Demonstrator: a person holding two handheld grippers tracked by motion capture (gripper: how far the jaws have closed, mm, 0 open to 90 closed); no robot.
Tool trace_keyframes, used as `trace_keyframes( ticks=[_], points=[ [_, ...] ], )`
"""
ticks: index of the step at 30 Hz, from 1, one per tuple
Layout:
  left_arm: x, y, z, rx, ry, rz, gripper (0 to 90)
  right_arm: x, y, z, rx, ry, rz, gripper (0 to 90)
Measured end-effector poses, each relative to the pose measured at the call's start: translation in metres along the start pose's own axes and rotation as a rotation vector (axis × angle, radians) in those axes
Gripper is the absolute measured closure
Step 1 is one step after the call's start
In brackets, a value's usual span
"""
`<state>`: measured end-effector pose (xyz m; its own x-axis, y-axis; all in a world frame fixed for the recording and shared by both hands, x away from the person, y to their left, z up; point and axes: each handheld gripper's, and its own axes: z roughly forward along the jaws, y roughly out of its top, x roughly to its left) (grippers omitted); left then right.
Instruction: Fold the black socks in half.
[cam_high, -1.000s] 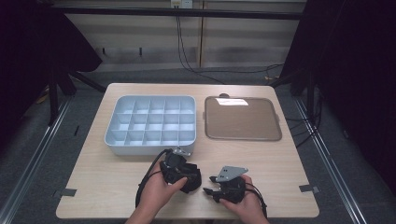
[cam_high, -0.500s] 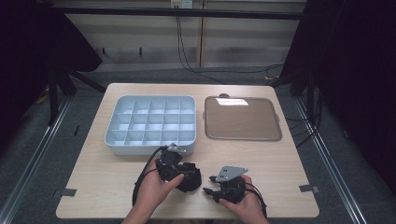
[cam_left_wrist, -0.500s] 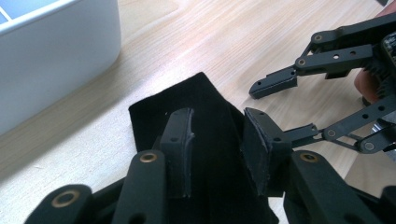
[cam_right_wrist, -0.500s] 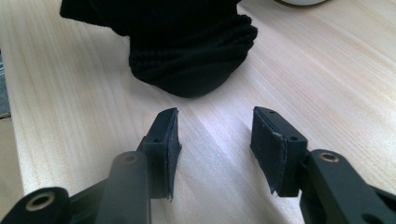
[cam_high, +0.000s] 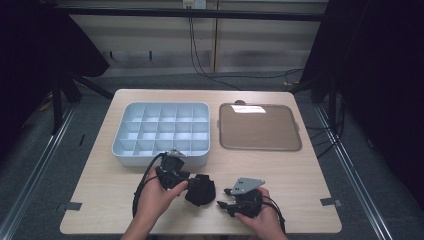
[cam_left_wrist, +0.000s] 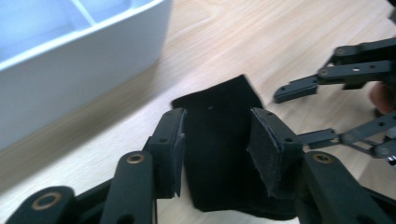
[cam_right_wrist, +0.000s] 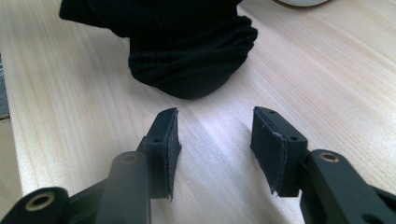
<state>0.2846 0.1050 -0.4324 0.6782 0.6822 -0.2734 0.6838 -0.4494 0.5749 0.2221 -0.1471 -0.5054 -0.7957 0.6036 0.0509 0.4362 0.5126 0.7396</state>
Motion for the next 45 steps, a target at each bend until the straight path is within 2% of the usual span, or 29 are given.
trace_keyframes(
  ticks=[3,4,7,13,16,22,28,33,36,37,39,43,45],
  points=[
    [0.006,-0.003,0.004,0.018,-0.007,-0.017,49.6,0.0,0.0,0.0,0.002,-0.001,0.0,52.0],
    [0.008,-0.005,0.007,0.028,0.009,-0.02,49.4,0.0,0.0,0.0,0.001,-0.002,-0.002,52.0],
    [0.012,-0.009,0.014,0.047,0.012,-0.029,46.5,0.0,0.001,0.0,0.002,-0.002,0.0,52.1],
    [0.016,-0.015,0.025,0.071,0.008,-0.055,43.5,0.0,0.001,0.001,0.002,-0.004,-0.004,53.7],
    [0.016,-0.015,0.026,0.07,0.009,-0.057,42.5,0.0,0.002,0.002,0.0,-0.003,-0.007,58.1],
    [0.019,-0.018,0.024,0.066,0.007,-0.071,41.7,0.001,0.011,0.0,-0.035,0.022,-0.011,77.8],
    [0.019,-0.022,0.025,0.054,0.006,-0.078,39.4,0.002,0.014,0.005,-0.008,0.016,-0.031,87.5],
    [0.018,-0.023,0.027,0.051,-0.005,-0.081,37.1,0.005,0.015,0.01,0.016,0.021,-0.048,89.5],
    [0.016,-0.023,0.029,0.051,-0.007,-0.075,36.4,0.005,0.014,0.011,0.018,0.024,-0.047,89.8],
    [0.016,-0.023,0.029,0.06,-0.008,-0.062,36.3,0.005,0.014,0.011,0.019,0.025,-0.045,89.8],
    [0.013,-0.023,0.032,0.052,-0.006,-0.071,35.7,0.005,0.014,0.011,0.019,0.022,-0.046,89.8],
    [0.01,-0.022,0.035,0.061,-0.007,-0.053,35.3,0.006,0.013,0.011,0.016,0.023,-0.044,89.5],
    [0.008,-0.022,0.036,0.056,-0.011,-0.057,35.3,0.006,0.013,0.012,0.012,0.026,-0.044,89.5]
  ],
)
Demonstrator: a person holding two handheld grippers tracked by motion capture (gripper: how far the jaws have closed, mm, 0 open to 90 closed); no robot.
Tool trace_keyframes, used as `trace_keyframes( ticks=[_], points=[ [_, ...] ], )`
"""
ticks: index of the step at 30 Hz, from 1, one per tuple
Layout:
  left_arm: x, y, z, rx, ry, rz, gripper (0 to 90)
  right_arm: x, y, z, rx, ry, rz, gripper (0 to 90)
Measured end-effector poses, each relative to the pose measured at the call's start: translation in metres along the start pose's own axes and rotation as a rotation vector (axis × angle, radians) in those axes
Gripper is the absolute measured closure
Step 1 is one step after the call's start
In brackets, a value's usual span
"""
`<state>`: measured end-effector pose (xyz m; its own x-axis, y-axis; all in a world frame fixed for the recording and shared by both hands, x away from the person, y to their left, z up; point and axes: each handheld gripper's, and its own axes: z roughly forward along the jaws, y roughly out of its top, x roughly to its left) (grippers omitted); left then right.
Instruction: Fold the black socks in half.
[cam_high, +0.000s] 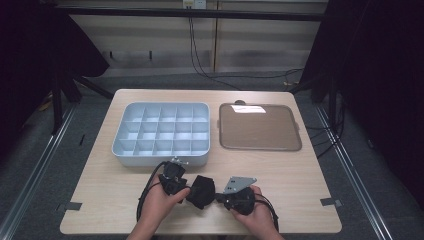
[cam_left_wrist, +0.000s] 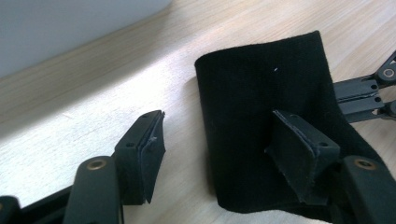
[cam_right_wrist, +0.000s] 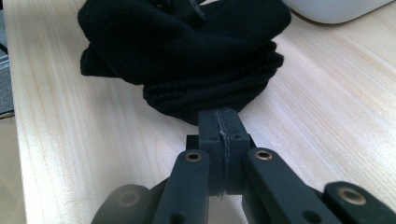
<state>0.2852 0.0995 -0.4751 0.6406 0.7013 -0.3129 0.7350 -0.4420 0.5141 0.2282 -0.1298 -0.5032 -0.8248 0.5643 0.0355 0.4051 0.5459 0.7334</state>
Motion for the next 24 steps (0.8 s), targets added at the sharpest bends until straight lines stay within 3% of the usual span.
trace_keyframes(
  ticks=[14,21,24],
  points=[
    [-0.007,0.002,0.008,0.022,-0.015,0.013,35.7,0.002,-0.002,0.0,-0.007,-0.004,0.003,89.5],
    [-0.007,0.001,0.011,0.021,-0.035,-0.014,36.2,0.002,-0.003,-0.001,-0.011,-0.004,0.004,89.6],
    [-0.008,0.001,0.011,0.031,-0.043,-0.001,39.3,0.002,-0.003,-0.001,-0.013,-0.001,0.007,89.6]
  ],
)
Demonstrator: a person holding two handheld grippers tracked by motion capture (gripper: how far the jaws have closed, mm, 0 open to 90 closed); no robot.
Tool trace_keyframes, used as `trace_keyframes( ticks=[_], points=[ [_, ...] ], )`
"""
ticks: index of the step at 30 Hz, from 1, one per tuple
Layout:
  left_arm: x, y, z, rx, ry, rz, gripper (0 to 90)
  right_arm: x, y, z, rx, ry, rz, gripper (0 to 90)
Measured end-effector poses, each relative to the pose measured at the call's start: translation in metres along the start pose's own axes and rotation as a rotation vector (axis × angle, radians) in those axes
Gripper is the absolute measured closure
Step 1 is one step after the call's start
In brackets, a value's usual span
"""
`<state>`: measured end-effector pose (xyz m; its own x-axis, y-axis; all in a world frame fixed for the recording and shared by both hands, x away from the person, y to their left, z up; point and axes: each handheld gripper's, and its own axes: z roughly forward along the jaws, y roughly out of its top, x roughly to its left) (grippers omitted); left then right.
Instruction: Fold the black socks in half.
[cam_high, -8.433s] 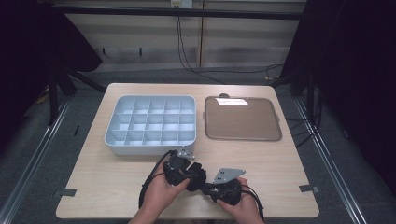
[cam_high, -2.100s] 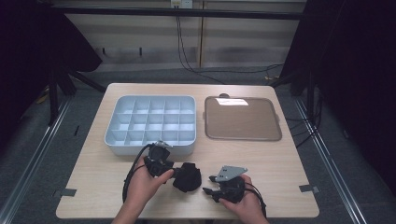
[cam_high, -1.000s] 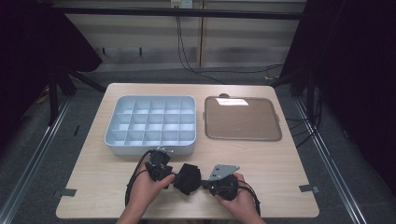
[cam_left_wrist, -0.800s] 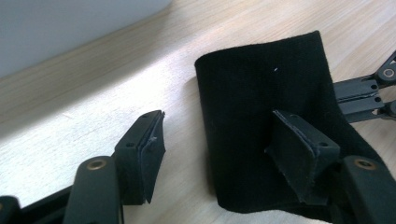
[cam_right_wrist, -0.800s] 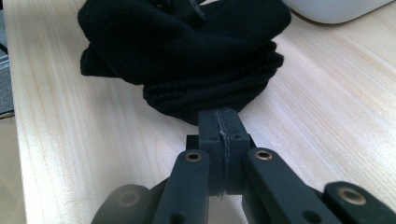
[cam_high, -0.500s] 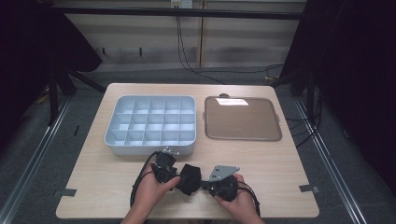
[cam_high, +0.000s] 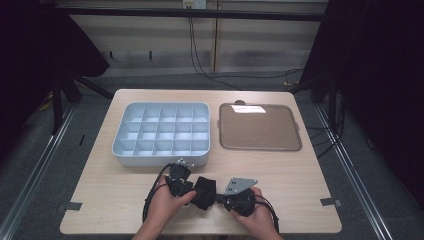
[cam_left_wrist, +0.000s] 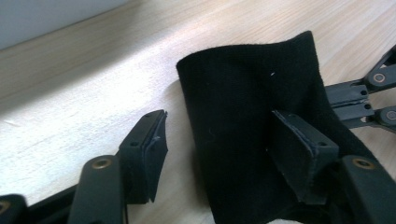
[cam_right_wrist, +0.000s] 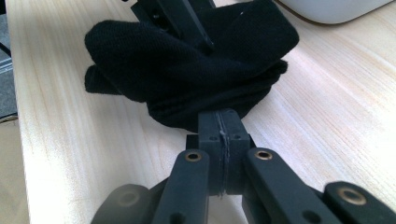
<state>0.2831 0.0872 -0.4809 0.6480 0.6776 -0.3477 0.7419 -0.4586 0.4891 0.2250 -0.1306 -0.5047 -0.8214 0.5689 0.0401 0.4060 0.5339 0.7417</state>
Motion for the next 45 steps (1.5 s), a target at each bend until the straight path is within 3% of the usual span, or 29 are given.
trace_keyframes(
  ticks=[5,8,12,23,27,32,37,45],
  points=[
    [-0.005,0.001,0.0,0.009,-0.008,0.04,50.5,0.0,0.0,0.0,-0.003,-0.001,0.003,89.6],
    [-0.007,0.001,0.0,0.008,-0.015,0.043,56.7,0.0,0.0,0.0,-0.003,-0.001,0.003,89.6],
    [-0.01,0.002,-0.002,0.009,-0.013,0.074,69.6,0.0,-0.001,0.0,-0.005,-0.003,0.004,89.2],
    [-0.007,0.007,-0.017,0.008,-0.002,0.081,73.0,-0.003,-0.001,-0.002,-0.015,-0.011,0.022,78.2],
    [-0.003,0.008,-0.029,0.0,0.01,0.067,73.0,-0.009,0.002,-0.008,-0.055,-0.018,0.062,66.7],
    [0.004,0.008,-0.041,0.008,0.014,0.052,72.9,-0.013,0.002,-0.006,-0.068,-0.028,0.065,50.0],
    [0.013,0.007,-0.055,0.0,0.029,0.028,72.8,-0.014,0.004,0.0,-0.04,-0.032,0.057,34.7],
    [0.027,0.009,-0.075,-0.004,0.061,-0.004,72.7,-0.018,0.005,0.007,-0.026,-0.042,0.041,22.4]
  ],
)
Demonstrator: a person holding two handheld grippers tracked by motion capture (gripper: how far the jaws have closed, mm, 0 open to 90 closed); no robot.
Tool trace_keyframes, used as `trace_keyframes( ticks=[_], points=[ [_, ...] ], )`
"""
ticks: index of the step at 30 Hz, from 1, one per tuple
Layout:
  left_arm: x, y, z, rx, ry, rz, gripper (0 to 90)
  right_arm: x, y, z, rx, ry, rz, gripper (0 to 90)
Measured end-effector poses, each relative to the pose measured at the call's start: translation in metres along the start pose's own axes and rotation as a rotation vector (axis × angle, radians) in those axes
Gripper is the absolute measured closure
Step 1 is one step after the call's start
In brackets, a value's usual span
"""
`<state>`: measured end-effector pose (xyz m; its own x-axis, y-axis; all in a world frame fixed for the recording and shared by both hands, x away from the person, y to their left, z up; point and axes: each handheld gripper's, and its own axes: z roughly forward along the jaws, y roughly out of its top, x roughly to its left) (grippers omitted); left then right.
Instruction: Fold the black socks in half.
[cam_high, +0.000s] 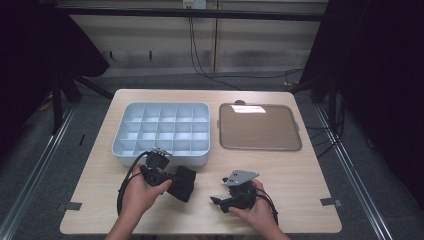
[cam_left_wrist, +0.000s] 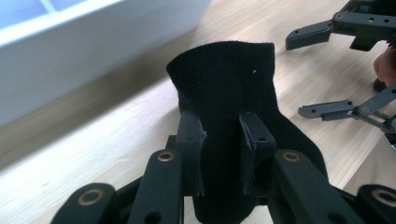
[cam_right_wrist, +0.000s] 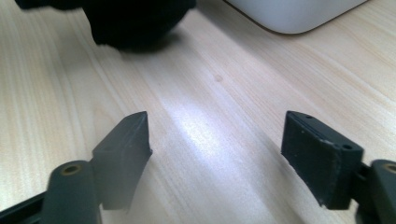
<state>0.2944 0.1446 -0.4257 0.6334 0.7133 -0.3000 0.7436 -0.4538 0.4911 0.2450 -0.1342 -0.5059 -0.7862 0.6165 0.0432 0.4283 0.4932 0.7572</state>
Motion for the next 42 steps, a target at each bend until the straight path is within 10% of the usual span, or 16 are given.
trace_keyframes(
  ticks=[42],
  points=[
    [0.027,0.017,-0.08,0.017,0.067,-0.048,72.4,-0.001,-0.001,0.006,0.053,0.012,-0.029,12.1]
  ],
)
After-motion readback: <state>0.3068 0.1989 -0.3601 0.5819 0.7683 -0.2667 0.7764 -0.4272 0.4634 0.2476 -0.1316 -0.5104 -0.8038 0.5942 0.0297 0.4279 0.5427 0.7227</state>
